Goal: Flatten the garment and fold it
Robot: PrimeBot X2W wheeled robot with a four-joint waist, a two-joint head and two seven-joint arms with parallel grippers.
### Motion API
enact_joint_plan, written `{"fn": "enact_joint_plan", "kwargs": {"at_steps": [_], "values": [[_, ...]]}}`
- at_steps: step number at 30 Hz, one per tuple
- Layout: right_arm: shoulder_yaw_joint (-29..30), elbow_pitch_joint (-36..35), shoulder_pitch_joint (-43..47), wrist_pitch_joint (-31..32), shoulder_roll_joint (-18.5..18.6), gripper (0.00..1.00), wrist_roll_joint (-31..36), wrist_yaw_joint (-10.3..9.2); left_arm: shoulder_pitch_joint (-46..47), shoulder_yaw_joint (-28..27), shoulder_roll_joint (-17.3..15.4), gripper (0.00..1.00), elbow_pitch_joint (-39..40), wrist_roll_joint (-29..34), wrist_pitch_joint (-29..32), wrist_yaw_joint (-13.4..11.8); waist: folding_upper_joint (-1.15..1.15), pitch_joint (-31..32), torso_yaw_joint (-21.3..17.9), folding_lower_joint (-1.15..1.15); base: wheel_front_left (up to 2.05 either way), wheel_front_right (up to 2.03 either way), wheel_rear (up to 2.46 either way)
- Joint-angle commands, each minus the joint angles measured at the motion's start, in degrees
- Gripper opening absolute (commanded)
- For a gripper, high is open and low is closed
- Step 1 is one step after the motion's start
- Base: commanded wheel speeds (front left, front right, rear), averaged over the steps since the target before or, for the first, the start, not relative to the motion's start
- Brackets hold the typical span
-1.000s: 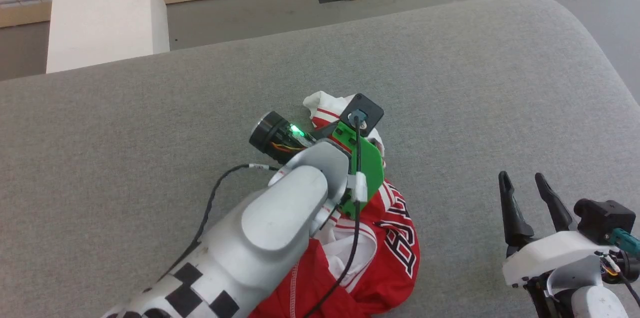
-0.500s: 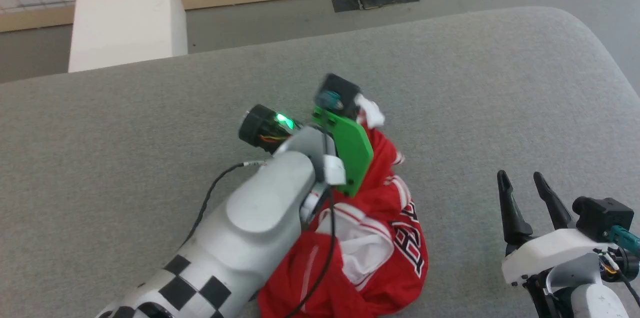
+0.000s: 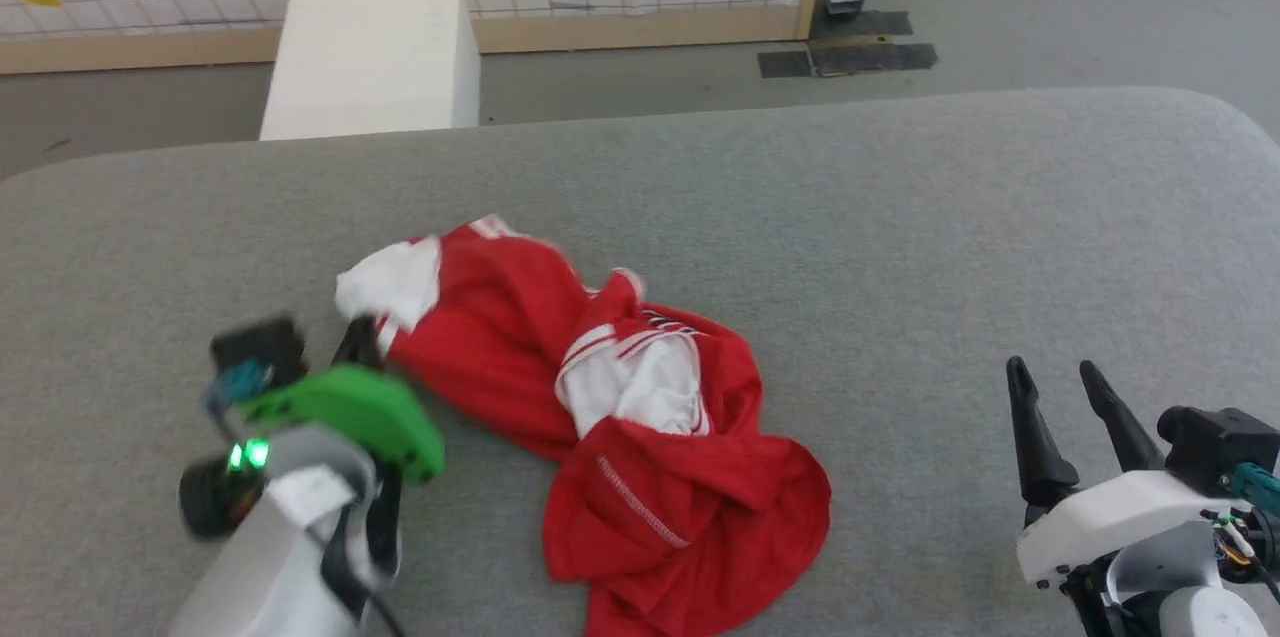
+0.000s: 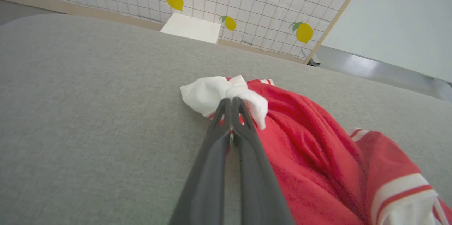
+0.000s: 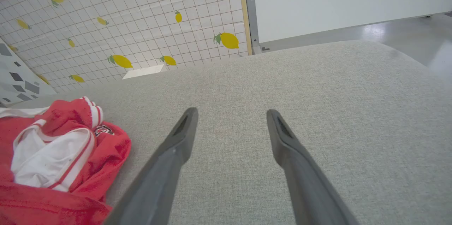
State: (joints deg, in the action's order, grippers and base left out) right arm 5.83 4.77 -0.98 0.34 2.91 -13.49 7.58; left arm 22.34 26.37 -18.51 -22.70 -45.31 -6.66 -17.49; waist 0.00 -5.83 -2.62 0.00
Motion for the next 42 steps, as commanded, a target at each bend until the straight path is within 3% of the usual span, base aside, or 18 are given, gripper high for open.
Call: {"fn": "enact_joint_plan", "kwargs": {"at_steps": [1, 6, 7, 8, 13, 17, 21, 24, 31, 32, 35, 37, 42], "values": [[-0.1, -0.5, 0.6, 0.4, 0.0, 1.00, 0.4, -0.09, -3.3, -0.8, -0.6, 0.00, 1.1, -1.1, -0.3, -0.8, 0.00, 1.1, 2.2, 0.00, 0.00, 0.00, 0.00], [-1.2, -1.5, 0.8, 1.4, 0.0, 1.00, 1.1, -0.09, -13.8, -4.1, -0.5, 0.00, 4.3, -5.9, -0.7, -2.9, 0.00, 1.6, 4.3, 0.00, 0.00, 0.00, 0.00], [-1.6, -1.8, 0.8, 1.7, 0.0, 1.00, 1.4, -0.09, -15.1, -4.6, -0.1, 0.27, 4.9, -6.8, -0.9, -2.9, 0.00, 1.6, 4.6, 0.00, 0.00, 0.00, 0.00], [-2.5, -2.2, 0.7, 1.9, 0.0, 1.00, 1.6, -0.09, -16.5, -5.1, 0.4, 1.00, 5.4, -7.8, -1.4, -2.4, 0.00, 1.6, 5.0, 0.00, 0.00, 0.00, 0.00], [-10.5, -4.3, -1.0, 4.0, 0.0, 1.00, 3.2, -0.09, -19.0, -6.1, 1.3, 1.00, 7.3, -7.1, -6.2, -0.2, 0.00, 1.3, 6.9, 0.00, 0.00, 0.00, 0.00], [-19.5, -4.2, -4.1, 7.7, 0.0, 1.00, 4.4, -0.09, -18.5, -8.3, 2.5, 1.00, 9.6, -1.6, -8.2, 1.8, 0.00, 0.8, 9.1, 0.00, 0.00, 0.00, 0.00], [-27.2, -1.1, -8.9, 16.0, 0.0, 1.00, 4.7, -0.09, -18.4, -14.1, 6.4, 1.00, 14.9, 8.4, -8.3, 4.2, 0.00, -0.3, 11.3, 0.00, 0.00, 0.00, 0.00], [-29.7, 1.7, -12.6, 24.3, 0.0, 1.00, 5.1, -0.09, -18.7, -16.8, 9.5, 1.00, 16.8, 14.2, -8.3, 6.8, 0.00, -1.4, 12.9, 0.00, 0.00, 0.00, 0.00], [-32.2, 6.0, -19.0, 41.1, 0.8, 1.00, 8.7, -0.09, -18.2, -20.1, 14.0, 1.00, 15.3, 20.1, -8.3, 11.6, 0.00, -3.5, 15.9, 0.00, 0.00, 0.00, 0.00], [-32.4, 6.6, -19.6, 43.3, 1.0, 0.71, 8.8, -0.09, -18.2, -20.5, 14.4, 1.00, 15.1, 20.5, -8.3, 12.1, 0.00, -3.7, 16.2, 0.00, 0.00, 0.00, 0.00], [-32.3, 7.5, -20.4, 48.2, 1.3, 0.00, 8.0, -0.09, -18.2, -21.3, 15.1, 1.00, 14.1, 21.3, -8.3, 13.2, 0.00, -3.9, 16.6, 0.00, 0.00, 0.00, 0.00], [-30.8, 6.2, -20.7, 47.8, 1.1, 0.00, 7.1, -0.09, -18.2, -21.8, 15.4, 1.00, 13.8, 21.6, -8.3, 13.6, 0.00, -3.9, 16.6, 0.00, 0.00, 0.00, 0.00], [-22.5, 1.5, -20.1, 39.2, 0.3, 0.00, 5.2, -0.09, -18.5, -22.9, 15.6, 1.00, 12.9, 22.1, -8.3, 14.4, 0.00, -2.8, 15.6, 0.00, 0.00, 0.00, 0.00]]}}
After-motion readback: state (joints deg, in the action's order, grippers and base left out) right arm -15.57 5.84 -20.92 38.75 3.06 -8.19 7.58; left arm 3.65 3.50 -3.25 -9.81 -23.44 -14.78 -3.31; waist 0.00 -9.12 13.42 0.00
